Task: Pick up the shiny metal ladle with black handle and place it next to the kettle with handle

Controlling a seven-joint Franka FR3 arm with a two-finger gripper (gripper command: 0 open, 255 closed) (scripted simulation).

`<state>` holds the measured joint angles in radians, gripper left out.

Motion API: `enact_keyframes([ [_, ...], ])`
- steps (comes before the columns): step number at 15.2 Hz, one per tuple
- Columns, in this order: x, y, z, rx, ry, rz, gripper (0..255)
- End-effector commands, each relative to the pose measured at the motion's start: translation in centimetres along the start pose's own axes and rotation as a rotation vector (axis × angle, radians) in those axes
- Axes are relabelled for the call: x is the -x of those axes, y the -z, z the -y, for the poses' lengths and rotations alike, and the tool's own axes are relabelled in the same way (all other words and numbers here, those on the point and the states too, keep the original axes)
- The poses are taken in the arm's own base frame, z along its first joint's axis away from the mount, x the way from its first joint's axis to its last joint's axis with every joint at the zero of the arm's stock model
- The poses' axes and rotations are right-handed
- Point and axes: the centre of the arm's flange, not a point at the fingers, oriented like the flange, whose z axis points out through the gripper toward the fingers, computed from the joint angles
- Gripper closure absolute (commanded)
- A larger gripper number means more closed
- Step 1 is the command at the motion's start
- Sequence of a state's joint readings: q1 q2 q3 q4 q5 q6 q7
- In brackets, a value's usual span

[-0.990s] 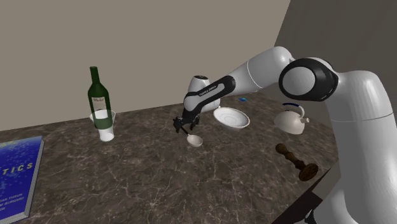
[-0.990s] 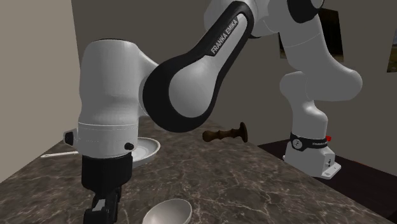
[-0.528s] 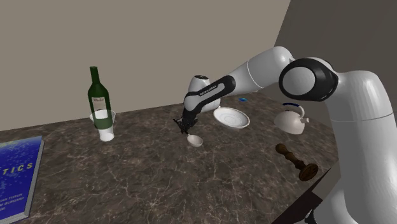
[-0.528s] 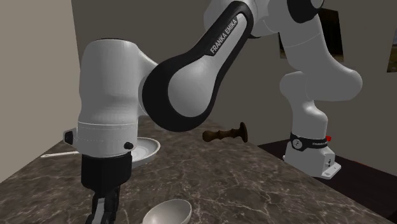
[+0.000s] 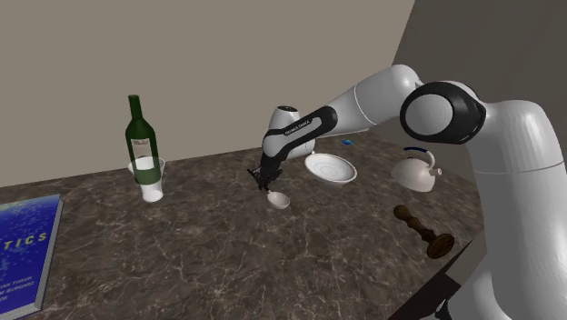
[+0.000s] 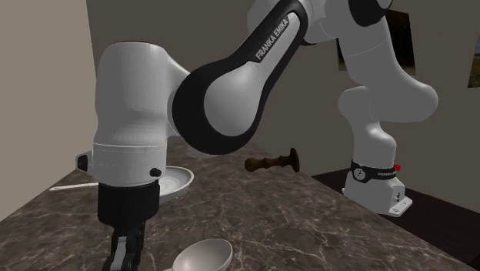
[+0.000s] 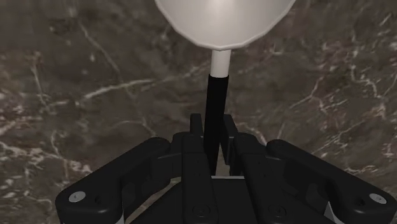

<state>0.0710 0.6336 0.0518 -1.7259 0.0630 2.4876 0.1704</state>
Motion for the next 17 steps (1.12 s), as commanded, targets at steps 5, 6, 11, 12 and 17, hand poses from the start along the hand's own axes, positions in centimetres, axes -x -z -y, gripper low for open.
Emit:
enact_keyframes([
  [5,-0.3,3.0,0.2,0.000,0.000,0.001,255],
  [6,-0.4,3.5,0.3,0.000,0.000,0.001,255],
  [11,-0.7,6.1,0.5,0.000,0.000,0.001,255],
  [12,-0.7,6.6,0.6,0.000,0.000,0.001,255],
  [17,-1.0,9.2,0.9,0.000,0.000,0.001,255],
])
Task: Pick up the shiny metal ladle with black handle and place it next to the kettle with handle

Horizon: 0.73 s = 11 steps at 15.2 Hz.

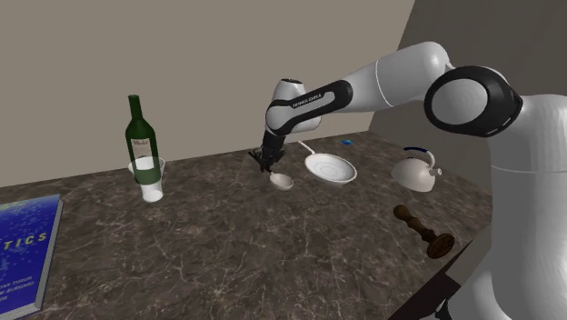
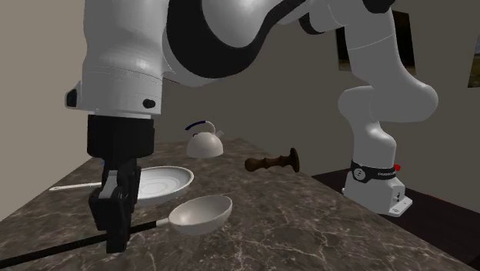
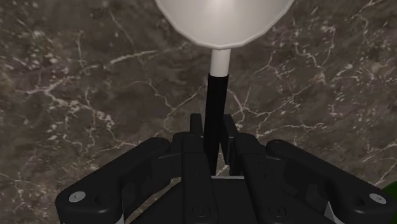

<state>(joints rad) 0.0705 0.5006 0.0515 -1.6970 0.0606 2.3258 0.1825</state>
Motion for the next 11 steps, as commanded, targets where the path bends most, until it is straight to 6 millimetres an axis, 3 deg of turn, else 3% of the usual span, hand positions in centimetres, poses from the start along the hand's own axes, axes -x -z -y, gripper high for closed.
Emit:
enact_keyframes([
  [1,-0.1,1.1,0.0,0.000,0.000,0.000,255],
  [11,-0.6,6.3,0.5,0.000,0.000,0.000,255],
])
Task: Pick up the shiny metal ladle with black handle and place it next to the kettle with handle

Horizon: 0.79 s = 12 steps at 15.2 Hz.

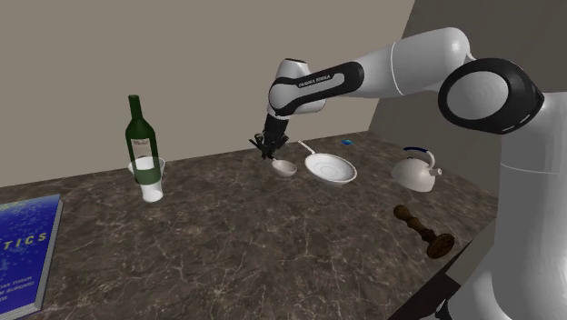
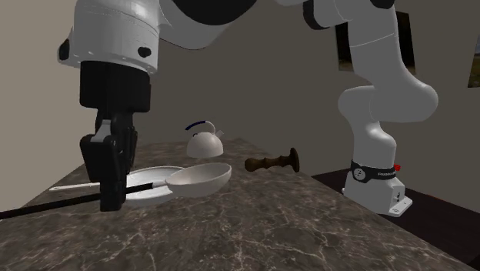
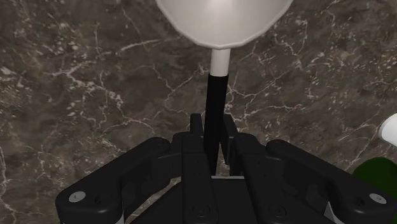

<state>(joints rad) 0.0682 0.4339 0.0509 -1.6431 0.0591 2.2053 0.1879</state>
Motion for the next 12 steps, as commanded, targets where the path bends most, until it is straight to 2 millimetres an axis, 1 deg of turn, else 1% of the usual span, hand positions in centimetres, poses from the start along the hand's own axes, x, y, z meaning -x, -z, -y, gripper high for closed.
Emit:
enact_keyframes([
  [1,0.0,1.0,0.1,0.000,0.000,0.000,255],
  [12,-0.7,6.8,0.7,0.000,0.000,0.000,255],
])
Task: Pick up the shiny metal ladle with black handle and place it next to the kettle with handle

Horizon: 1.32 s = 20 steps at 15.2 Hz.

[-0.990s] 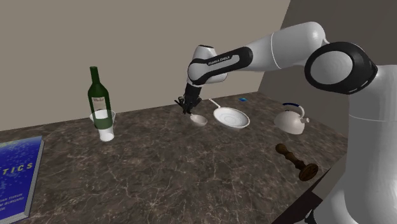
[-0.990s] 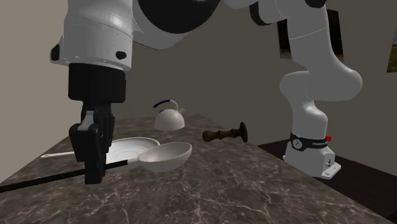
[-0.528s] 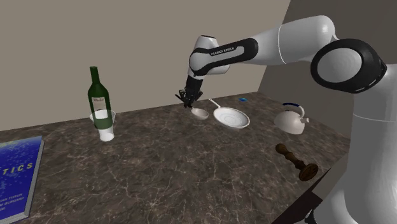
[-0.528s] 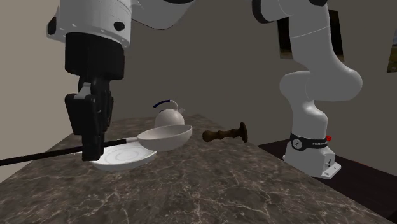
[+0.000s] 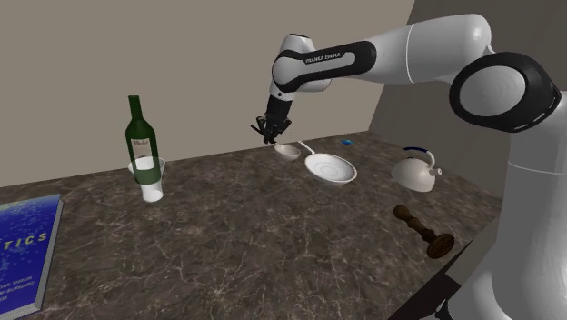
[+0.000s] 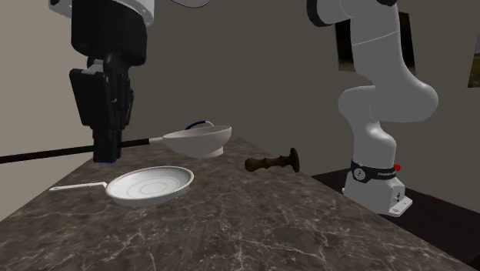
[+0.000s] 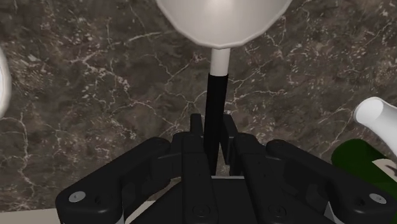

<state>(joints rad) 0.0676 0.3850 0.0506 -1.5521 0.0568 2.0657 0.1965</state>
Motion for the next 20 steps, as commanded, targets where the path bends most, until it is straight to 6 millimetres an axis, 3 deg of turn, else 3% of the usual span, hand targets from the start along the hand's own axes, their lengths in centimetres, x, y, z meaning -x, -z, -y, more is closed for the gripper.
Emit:
enact_keyframes([
  [1,0.0,1.0,0.1,0.000,0.000,0.000,255],
  [6,-0.3,3.4,0.4,0.000,0.000,0.000,255],
  [20,10.9,6.1,-14.1,0.000,0.000,0.000,255],
])
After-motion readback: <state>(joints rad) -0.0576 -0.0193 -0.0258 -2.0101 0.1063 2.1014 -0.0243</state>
